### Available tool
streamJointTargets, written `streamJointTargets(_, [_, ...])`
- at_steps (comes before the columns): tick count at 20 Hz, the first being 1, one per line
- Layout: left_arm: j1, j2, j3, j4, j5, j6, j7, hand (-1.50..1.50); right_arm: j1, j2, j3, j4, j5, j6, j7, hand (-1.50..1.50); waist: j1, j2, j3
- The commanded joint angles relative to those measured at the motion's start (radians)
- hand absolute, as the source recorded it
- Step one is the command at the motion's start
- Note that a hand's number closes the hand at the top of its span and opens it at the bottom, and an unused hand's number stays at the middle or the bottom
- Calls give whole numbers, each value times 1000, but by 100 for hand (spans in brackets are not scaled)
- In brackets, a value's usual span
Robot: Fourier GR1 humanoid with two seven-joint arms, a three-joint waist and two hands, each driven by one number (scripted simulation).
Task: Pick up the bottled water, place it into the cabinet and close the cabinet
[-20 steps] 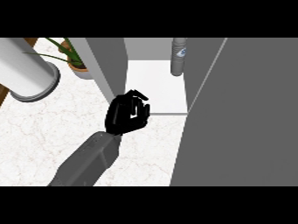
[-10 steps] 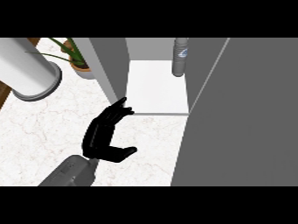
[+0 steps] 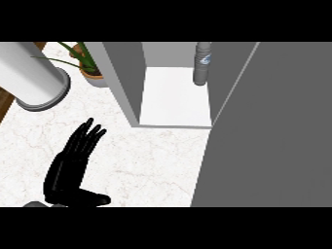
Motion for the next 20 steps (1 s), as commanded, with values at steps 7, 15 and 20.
streamJointTargets(7, [173, 234, 111, -147, 6, -17, -43, -150, -92, 26, 309, -241, 217, -173, 108, 150, -3, -5, -3])
streamJointTargets(15, [283, 354, 156, -230, 37, -103, -62, -150, -350, 68, 554, -103, 310, -315, 146, 150, 12, -9, -6])
streamJointTargets(20, [298, 396, 200, -273, 69, -103, -42, -150, -531, 185, 734, 16, 438, -475, 177, 150, 4, -8, -5])
